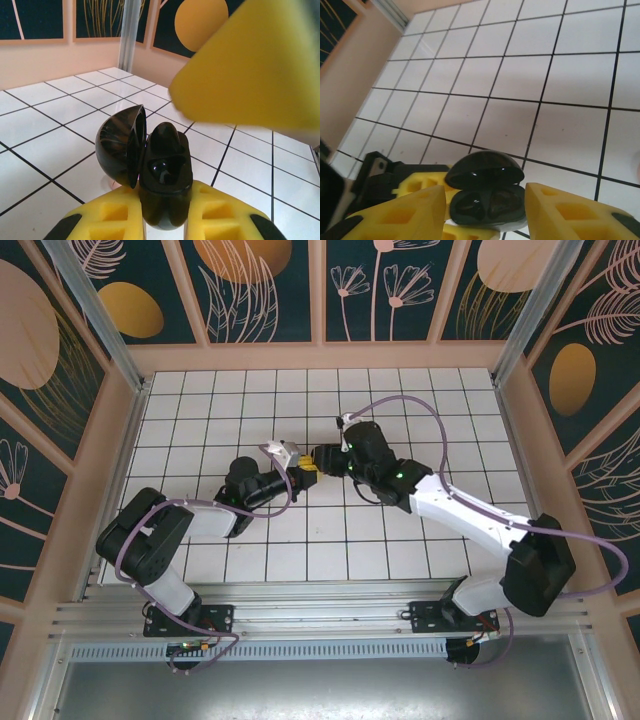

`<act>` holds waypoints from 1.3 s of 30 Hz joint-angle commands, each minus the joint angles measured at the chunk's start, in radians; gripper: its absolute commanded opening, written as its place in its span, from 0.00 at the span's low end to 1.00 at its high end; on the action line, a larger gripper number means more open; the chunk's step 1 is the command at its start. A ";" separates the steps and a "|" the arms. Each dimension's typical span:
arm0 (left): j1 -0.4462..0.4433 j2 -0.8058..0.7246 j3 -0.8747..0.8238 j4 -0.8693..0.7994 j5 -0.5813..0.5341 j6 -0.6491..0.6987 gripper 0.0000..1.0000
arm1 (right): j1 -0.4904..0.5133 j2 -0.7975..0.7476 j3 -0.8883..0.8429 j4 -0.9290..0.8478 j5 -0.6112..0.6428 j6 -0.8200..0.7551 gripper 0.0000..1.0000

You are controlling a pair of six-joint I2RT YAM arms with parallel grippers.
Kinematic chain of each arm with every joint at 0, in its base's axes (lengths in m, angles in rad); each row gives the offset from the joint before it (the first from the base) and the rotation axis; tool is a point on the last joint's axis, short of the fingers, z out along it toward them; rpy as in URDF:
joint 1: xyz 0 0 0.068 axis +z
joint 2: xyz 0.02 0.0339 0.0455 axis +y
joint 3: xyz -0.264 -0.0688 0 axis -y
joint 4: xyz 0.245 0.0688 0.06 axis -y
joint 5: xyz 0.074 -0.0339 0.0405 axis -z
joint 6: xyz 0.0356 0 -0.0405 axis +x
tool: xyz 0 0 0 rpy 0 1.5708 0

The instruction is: Insert the wireless bluetooth earbuds into the charging case

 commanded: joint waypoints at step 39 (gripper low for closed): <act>0.334 -0.339 -0.103 -0.457 -0.262 -0.169 0.09 | -0.077 0.718 0.616 -0.565 -0.277 0.201 0.42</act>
